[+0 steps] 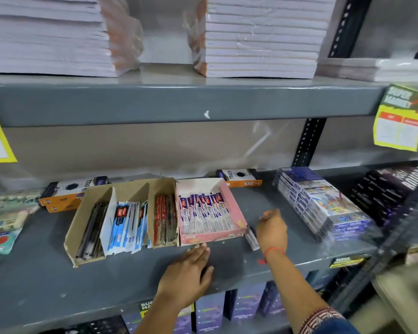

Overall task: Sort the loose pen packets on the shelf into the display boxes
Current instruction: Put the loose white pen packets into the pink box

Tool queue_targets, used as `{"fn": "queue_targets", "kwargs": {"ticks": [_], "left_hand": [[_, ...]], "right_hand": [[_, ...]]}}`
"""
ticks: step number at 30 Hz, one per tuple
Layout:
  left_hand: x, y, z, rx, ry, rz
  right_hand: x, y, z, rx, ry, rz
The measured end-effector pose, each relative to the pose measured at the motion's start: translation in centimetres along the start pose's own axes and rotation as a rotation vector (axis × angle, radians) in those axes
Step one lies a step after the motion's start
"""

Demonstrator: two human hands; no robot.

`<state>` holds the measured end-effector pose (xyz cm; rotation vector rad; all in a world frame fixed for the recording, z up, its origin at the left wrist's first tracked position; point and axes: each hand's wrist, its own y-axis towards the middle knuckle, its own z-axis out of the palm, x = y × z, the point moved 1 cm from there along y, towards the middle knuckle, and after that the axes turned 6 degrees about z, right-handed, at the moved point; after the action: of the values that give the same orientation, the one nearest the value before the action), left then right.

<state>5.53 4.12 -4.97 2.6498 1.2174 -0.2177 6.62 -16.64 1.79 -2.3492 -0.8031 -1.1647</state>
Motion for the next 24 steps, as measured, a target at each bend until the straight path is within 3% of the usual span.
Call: {"fn": "queue_targets", "kwargs": {"ticks": [4, 8, 12, 18, 24], "left_hand": [[0.6, -0.5, 0.0, -0.037, -0.027, -0.058], [1.3, -1.3, -0.1, -0.064, -0.054, -0.109], [1.6, -1.5, 0.2, -0.067, -0.066, -0.135], [1.6, -1.5, 0.7, -0.08, -0.061, -0.163], [1.6, -1.5, 0.5, -0.085, -0.054, -0.17]], "right_hand": [[-1.9, -0.3, 0.4, 0.214, -0.33, -0.047], [-1.4, -0.7, 1.5, 0.235, -0.394, -0.063], [-1.8, 0.2, 1.3, 0.263, -0.147, 0.125], [-2.1, 0.3, -0.2, 0.392, 0.591, 0.308], [-1.3, -0.5, -1.1, 0.57, 0.797, 0.385]]}}
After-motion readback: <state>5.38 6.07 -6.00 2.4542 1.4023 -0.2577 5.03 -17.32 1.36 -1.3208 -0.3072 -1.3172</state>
